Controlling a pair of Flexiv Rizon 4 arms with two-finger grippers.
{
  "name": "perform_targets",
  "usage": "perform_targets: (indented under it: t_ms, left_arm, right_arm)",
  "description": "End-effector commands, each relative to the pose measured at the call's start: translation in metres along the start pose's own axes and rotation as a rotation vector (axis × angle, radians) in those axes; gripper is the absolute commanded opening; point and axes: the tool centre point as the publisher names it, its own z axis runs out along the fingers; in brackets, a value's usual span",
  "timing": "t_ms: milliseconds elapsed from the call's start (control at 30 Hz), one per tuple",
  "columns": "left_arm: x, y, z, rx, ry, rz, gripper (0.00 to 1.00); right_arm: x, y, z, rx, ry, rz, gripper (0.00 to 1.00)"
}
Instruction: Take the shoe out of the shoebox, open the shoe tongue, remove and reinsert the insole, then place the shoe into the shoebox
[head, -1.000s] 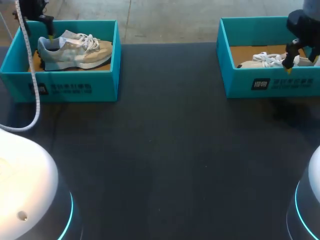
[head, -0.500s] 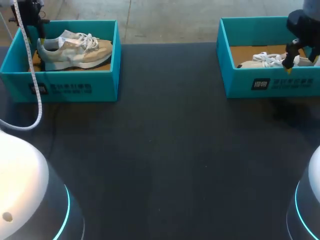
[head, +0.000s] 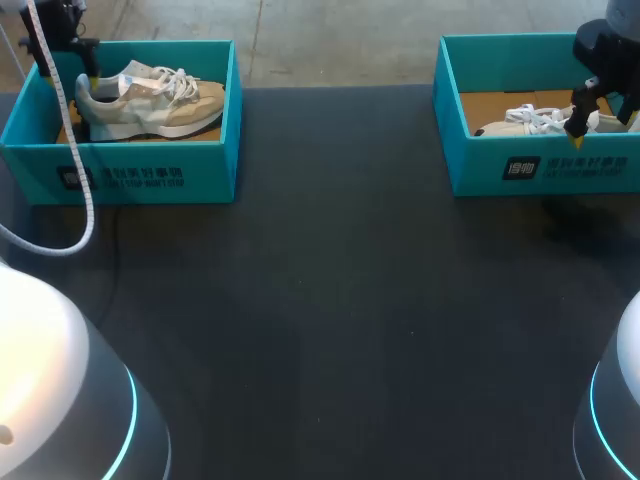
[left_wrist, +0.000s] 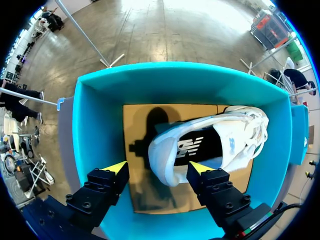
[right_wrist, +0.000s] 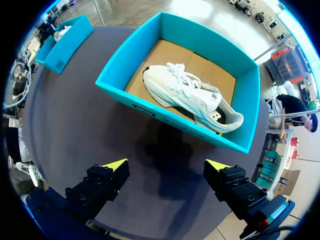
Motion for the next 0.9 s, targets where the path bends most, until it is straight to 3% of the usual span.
perform_targets:
  t_ms: [33, 700, 800, 900]
  left_arm:
    - [0.0, -0.004, 0.011, 0.006, 0.008, -0.021, 0.78]
    - [0.0, -0.013, 0.048, -0.054, 0.018, -0.074, 0.65]
    - [0.001, -0.016, 0.054, -0.069, 0.007, -0.068, 0.49]
    - [0.0, -0.017, 0.061, -0.083, 0.006, -0.067, 0.47]
  right_arm:
    - [0.0, -0.001, 0.0, -0.001, -0.001, 0.0, 1.0]
    - [0.0, -0.001, 0.0, -0.001, -0.001, 0.0, 1.0]
    - [0.0, -0.001, 0.0, -0.001, -0.001, 0.0, 1.0]
    - [0.0, -0.001, 0.0, -0.001, -0.001, 0.0, 1.0]
